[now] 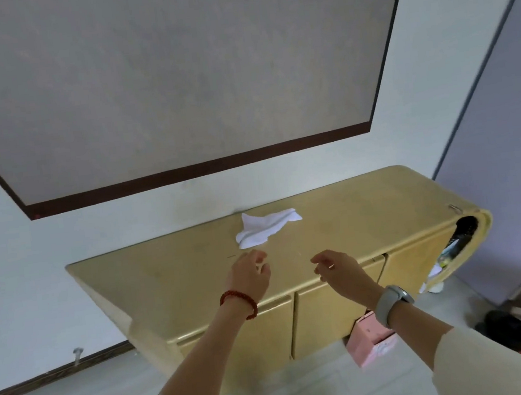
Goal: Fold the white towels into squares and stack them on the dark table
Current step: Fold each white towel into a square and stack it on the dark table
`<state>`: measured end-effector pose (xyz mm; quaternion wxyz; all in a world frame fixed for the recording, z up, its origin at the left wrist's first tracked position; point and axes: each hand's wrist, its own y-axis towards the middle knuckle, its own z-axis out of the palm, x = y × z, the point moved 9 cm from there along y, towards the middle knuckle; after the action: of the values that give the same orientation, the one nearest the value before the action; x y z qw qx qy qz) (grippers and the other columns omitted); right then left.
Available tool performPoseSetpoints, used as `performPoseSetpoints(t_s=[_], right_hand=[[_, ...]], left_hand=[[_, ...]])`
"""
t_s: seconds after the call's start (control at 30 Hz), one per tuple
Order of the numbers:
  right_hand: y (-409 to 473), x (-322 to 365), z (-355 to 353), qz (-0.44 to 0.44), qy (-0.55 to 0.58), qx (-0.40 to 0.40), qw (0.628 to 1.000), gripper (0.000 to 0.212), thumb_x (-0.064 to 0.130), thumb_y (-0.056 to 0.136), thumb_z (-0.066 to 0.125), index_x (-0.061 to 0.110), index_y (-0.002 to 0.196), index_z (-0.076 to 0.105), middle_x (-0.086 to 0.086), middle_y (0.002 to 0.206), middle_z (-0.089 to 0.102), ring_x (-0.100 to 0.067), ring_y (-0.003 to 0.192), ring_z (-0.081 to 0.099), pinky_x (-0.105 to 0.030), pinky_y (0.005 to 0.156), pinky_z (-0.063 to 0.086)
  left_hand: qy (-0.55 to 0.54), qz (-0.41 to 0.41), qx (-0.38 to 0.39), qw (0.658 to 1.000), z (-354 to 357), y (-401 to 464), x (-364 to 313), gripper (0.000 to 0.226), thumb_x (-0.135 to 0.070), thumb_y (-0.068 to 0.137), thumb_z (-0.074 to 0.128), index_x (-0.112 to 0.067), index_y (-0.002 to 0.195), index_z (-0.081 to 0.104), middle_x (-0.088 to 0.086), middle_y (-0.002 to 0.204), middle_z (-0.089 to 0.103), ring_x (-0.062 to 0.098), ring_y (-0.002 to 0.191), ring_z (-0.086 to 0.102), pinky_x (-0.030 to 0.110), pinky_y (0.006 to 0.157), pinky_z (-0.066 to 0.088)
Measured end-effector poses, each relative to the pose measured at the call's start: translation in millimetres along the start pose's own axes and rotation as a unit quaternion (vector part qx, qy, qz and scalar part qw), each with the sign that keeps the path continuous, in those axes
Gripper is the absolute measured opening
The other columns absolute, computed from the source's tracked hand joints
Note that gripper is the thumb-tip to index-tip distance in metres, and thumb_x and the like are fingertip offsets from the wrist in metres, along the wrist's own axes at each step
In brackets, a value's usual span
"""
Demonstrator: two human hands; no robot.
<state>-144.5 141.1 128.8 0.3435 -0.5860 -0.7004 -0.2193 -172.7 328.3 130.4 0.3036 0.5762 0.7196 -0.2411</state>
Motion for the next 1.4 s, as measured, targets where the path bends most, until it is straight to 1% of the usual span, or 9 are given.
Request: performPoseSetpoints(t_s=[0.17,0.33,0.5,0.6,0.73,0.93,1.1,1.23,1.4], right_hand=[[106,-34,14,0.008,-0.016,0.028,0.999,0.027,0.004,0.086,0.046,0.013,0.104,0.064,-0.004,0.086,0.065,-0.023,0.084,0.061,-0.029,0.077,0.045],[227,-77,46,-0.018,-0.059,0.083,0.995,0.029,0.010,0.093,0.041,0.016,0.116,0.058,-0.004,0.112,0.063,-0.020,0.086,0.058,-0.022,0.068,0.036],[316,-106,86,-0.054,-0.124,0.161,0.978,0.039,0.008,0.090,0.041,0.018,0.127,0.047,-0.004,0.124,0.048,-0.020,0.107,0.052,-0.029,0.082,0.044],[348,-112,112,-0.089,-0.200,0.206,0.954,0.046,0.011,0.089,0.042,0.022,0.133,0.040,-0.002,0.128,0.039,-0.021,0.116,0.041,-0.032,0.082,0.046],[377,-112,143,-0.154,-0.283,0.242,0.915,0.052,0.015,0.086,0.049,0.027,0.134,0.036,-0.005,0.132,0.029,-0.025,0.119,0.035,-0.033,0.083,0.044],[411,-72,152,-0.166,-0.218,0.189,0.943,0.026,0.016,0.091,0.046,0.011,0.115,0.055,-0.008,0.129,0.041,-0.026,0.118,0.039,-0.033,0.086,0.040],[419,17,107,-0.228,-0.108,0.063,0.966,0.036,0.029,0.083,0.030,0.011,0.099,0.056,0.000,0.087,0.063,-0.022,0.085,0.055,-0.029,0.083,0.031],[405,68,87,-0.281,-0.049,0.095,0.954,0.014,0.017,0.094,0.041,0.013,0.102,0.052,0.008,0.076,0.053,-0.014,0.060,0.049,-0.024,0.055,0.035],[375,72,123,-0.276,-0.193,0.303,0.891,0.020,0.036,0.092,0.047,0.023,0.107,0.052,0.004,0.083,0.060,-0.019,0.080,0.058,-0.028,0.066,0.038]], left_hand=[[0.013,-0.042,0.013,0.999,49,88,25,0.030,-0.017,0.090,0.052,-0.014,0.120,0.056,0.002,0.122,0.057,0.018,0.106,0.056,0.028,0.094,0.042],[0.046,-0.103,0.004,0.994,105,179,63,0.045,-0.016,0.091,0.050,-0.014,0.135,0.041,0.002,0.140,0.038,0.016,0.126,0.040,0.027,0.100,0.038],[0.106,-0.190,-0.023,0.976,141,241,102,0.059,-0.015,0.087,0.053,-0.022,0.140,0.030,0.000,0.140,0.027,0.019,0.127,0.029,0.025,0.088,0.041],[0.156,-0.203,-0.022,0.966,157,267,116,0.052,-0.018,0.086,0.055,-0.023,0.135,0.039,0.001,0.134,0.032,0.020,0.120,0.033,0.025,0.080,0.046],[0.116,-0.228,-0.085,0.963,159,289,128,0.022,-0.011,0.085,0.055,-0.009,0.105,0.063,0.005,0.114,0.052,0.025,0.107,0.046,0.029,0.071,0.043],[0.005,-0.231,-0.159,0.960,105,312,129,0.020,-0.007,0.089,0.049,-0.005,0.105,0.060,0.008,0.098,0.063,0.025,0.099,0.052,0.026,0.075,0.037],[-0.074,-0.177,-0.230,0.954,29,327,103,0.020,-0.008,0.094,0.039,-0.007,0.111,0.051,-0.001,0.087,0.056,0.021,0.080,0.052,0.023,0.063,0.032],[-0.061,-0.156,-0.179,0.969,-12,317,91,0.031,-0.029,0.086,0.060,-0.017,0.111,0.048,-0.008,0.089,0.056,0.019,0.082,0.055,0.027,0.068,0.040],[0.110,-0.202,-0.021,0.973,-25,261,121,0.058,-0.043,0.068,0.073,-0.030,0.117,0.044,-0.014,0.096,0.051,0.014,0.083,0.050,0.024,0.070,0.036]])
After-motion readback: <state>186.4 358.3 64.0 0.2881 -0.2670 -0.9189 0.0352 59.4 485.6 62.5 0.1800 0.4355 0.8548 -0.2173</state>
